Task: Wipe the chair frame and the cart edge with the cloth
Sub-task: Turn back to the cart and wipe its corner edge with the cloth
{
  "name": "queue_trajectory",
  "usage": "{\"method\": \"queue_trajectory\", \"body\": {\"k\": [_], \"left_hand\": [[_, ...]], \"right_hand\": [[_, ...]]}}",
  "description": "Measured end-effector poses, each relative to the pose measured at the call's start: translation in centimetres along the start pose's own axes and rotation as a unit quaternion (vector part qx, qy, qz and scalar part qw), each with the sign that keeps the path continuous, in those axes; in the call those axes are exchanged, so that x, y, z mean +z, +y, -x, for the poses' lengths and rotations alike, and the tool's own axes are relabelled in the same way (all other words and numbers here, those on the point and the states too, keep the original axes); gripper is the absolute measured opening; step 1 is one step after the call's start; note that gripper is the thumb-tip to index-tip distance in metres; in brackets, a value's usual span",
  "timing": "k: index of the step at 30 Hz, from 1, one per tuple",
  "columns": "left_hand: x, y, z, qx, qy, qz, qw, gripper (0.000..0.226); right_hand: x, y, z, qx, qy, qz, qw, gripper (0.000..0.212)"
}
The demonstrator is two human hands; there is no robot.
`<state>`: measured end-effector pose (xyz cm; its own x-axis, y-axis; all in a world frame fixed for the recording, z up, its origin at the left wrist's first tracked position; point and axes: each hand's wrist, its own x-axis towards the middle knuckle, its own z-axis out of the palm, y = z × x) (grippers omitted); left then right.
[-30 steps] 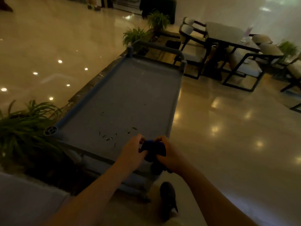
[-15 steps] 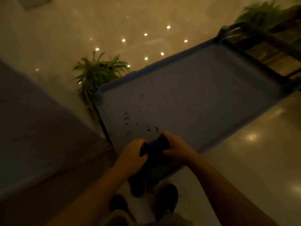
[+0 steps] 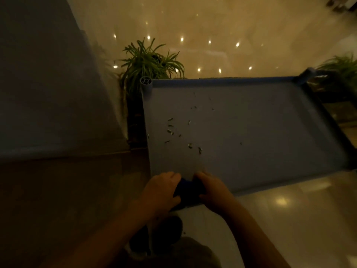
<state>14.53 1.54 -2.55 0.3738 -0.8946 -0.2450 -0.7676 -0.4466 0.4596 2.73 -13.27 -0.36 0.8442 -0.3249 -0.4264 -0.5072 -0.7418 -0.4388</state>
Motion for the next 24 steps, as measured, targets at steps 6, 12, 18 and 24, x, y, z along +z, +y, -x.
{"method": "queue_trajectory", "body": {"k": [6, 12, 18, 24], "left_hand": [[1.4, 1.6, 1.0, -0.081, 0.029, -0.044, 0.995, 0.031], [2.9, 2.7, 0.1, -0.212, 0.064, -0.040, 0.974, 0.032], [3.4, 6.3, 0.4, -0.344, 0.120, -0.014, 0.931, 0.026], [2.6, 9.4, 3.8, -0.382, 0.190, 0.070, 0.902, 0.056]], "right_hand": [[0.7, 0.9, -0.4, -0.023, -0.010, 0.014, 1.000, 0.024], [0.7, 2.5, -2.7, -0.091, -0.037, 0.021, 0.995, 0.023], [0.6, 1.8, -2.8, -0.138, -0.034, 0.069, 0.987, 0.025], [-1.6, 0.0, 0.0, -0.220, -0.008, 0.140, 0.965, 0.040]]}}
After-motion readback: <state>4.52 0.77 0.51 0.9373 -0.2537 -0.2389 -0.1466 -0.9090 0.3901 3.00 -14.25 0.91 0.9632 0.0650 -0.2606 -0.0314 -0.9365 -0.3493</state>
